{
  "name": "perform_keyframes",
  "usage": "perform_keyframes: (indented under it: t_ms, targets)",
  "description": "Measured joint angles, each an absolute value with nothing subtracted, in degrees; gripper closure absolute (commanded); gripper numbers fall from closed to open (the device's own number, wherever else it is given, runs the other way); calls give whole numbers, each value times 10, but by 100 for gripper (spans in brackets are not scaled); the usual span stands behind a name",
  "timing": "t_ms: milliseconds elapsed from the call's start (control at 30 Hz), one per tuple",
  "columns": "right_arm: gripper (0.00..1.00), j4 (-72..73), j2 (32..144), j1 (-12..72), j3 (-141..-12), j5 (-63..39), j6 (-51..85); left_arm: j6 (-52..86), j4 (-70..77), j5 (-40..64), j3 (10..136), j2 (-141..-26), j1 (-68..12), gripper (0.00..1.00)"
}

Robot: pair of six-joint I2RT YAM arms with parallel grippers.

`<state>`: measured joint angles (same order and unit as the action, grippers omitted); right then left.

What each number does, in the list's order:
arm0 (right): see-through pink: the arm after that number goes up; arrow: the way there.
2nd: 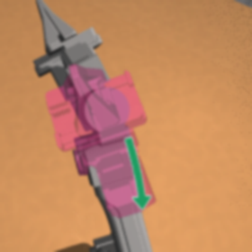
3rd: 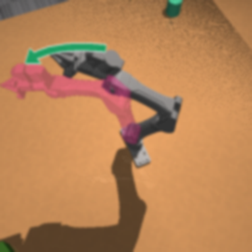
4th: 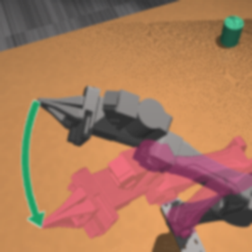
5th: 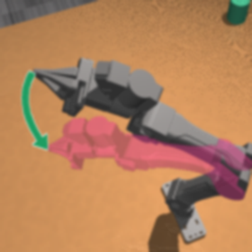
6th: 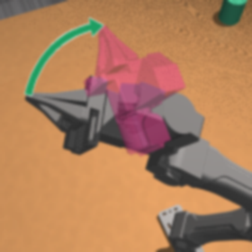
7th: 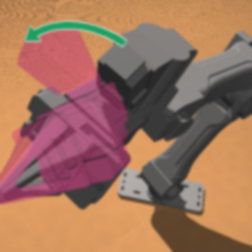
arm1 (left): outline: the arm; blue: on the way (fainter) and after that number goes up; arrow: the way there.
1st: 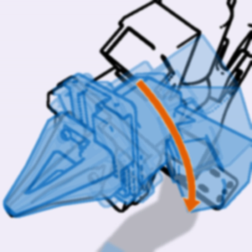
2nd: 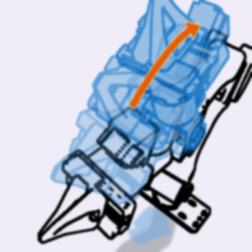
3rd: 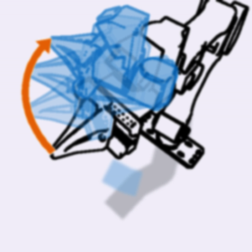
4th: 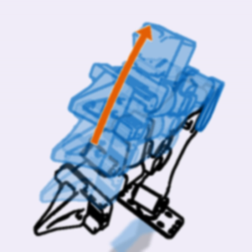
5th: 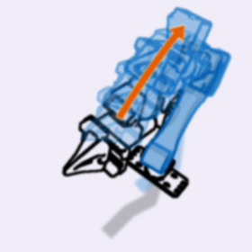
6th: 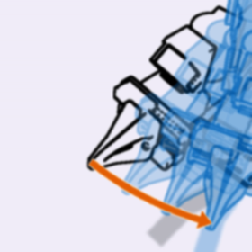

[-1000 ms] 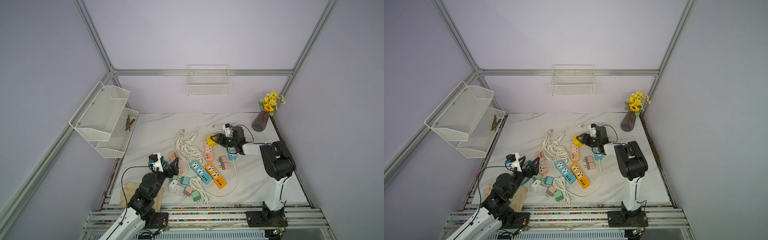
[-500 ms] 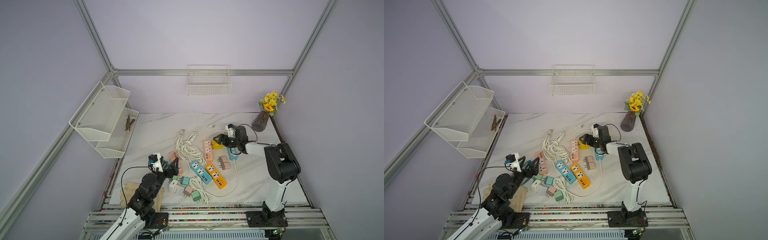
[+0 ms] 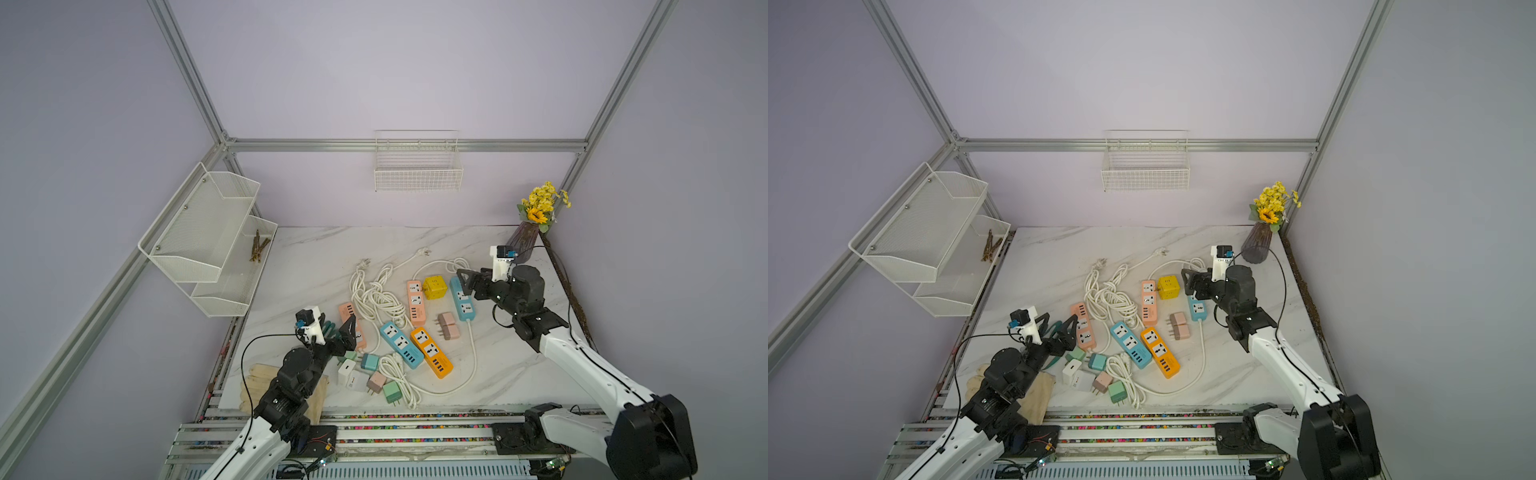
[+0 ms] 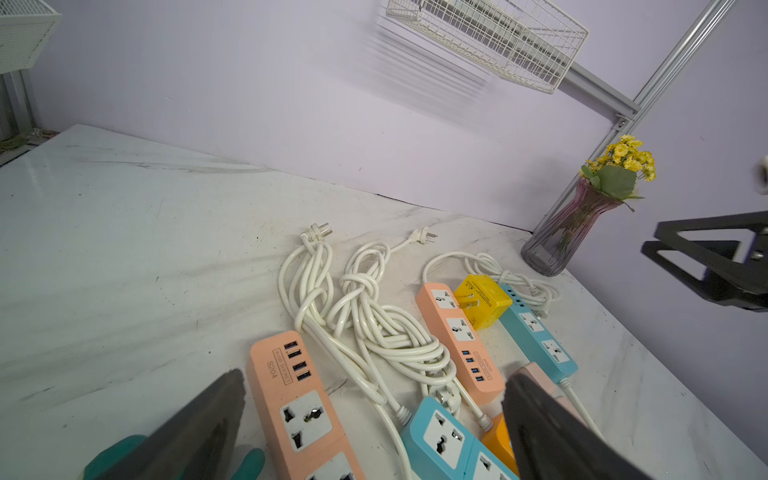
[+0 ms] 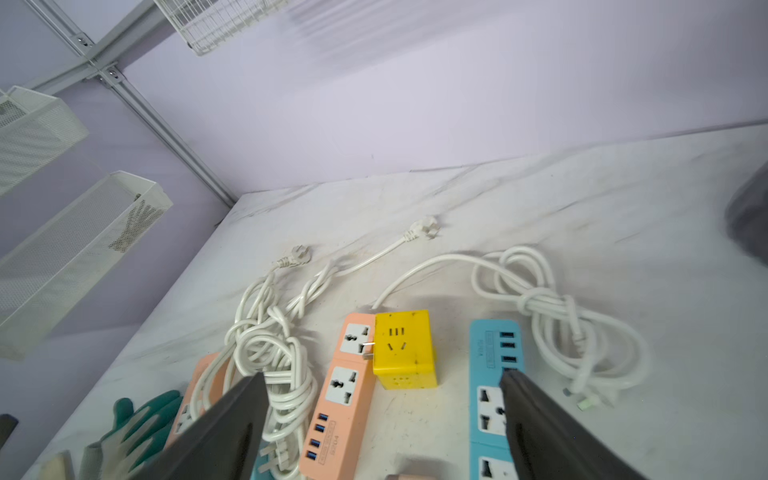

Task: Pull the plug off the socket
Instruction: Place the plug at the center of the board.

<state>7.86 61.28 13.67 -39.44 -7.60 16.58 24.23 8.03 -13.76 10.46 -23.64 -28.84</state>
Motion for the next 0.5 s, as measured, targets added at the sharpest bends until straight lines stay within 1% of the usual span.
perform_keyframes:
  t_ms: [67,133,233,367,500]
  targets:
    - [1,112,544,132,-335,-5,153,242,80,-138,105,-236,-287,0]
    - [1,153,506,124,-279,51,143,243,79,-139,105,-236,-286,0]
    - [1,195,505,84,-224,103,136,243,76,-140,105,-235,-285,0]
    - [1,278,594,22,-191,128,126,243,74,-140,105,-232,-285,0]
    - [1,389,721,9,-176,139,112,242,62,-140,105,-229,-285,0]
